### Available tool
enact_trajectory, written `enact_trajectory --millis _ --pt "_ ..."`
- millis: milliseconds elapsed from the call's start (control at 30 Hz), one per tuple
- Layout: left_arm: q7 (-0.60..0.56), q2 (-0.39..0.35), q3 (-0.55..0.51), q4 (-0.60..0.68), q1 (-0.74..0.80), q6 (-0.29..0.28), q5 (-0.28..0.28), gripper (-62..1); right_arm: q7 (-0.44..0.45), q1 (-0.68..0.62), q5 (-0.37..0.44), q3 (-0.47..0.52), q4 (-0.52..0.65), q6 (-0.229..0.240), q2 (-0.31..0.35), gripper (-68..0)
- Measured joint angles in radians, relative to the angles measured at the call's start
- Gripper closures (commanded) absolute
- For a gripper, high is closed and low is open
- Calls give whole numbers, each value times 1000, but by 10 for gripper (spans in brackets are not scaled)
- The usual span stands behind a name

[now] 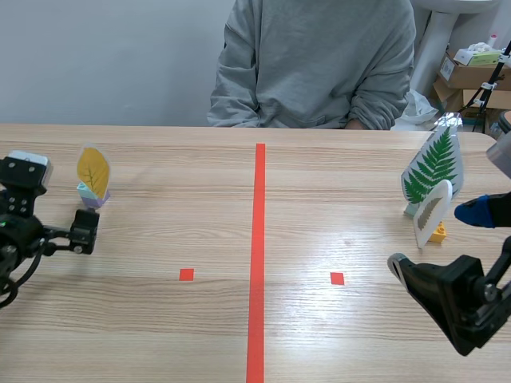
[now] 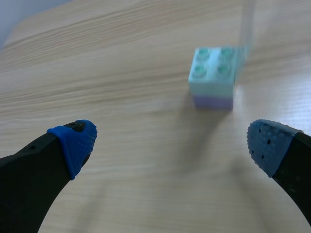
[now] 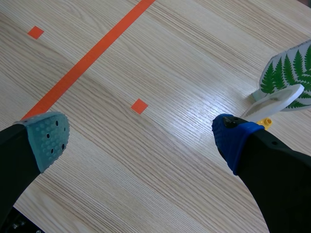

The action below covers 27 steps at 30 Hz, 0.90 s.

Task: Do the leaf sorting experiment

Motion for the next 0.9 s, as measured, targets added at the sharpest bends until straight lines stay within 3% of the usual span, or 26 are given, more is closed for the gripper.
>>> enact_trajectory --millis 167,300,400,467,633,733,900 --pt "-4 -63 1 370 322 -13 -48 -623 0 0 0 0 0 0 0 -606" --pt "-4 -106 1 664 561 -136 -123 -623 0 0 0 0 0 0 0 -606" --pt "-1 -131 1 860 712 -223 -119 -623 0 0 0 0 0 -2 0 -606" --pt "13 -133 2 966 792 -236 -119 -623 -2 0 0 0 0 -2 0 -606" --pt "114 -133 2 1130 906 -330 -116 -623 -23 0 0 0 0 -2 0 -606" --pt "173 -133 2 1184 938 -328 -131 -623 -23 0 0 0 0 -2 0 -606" --pt "239 -133 0 1248 953 -330 -214 -623 -23 0 0 0 0 -2 0 -606"
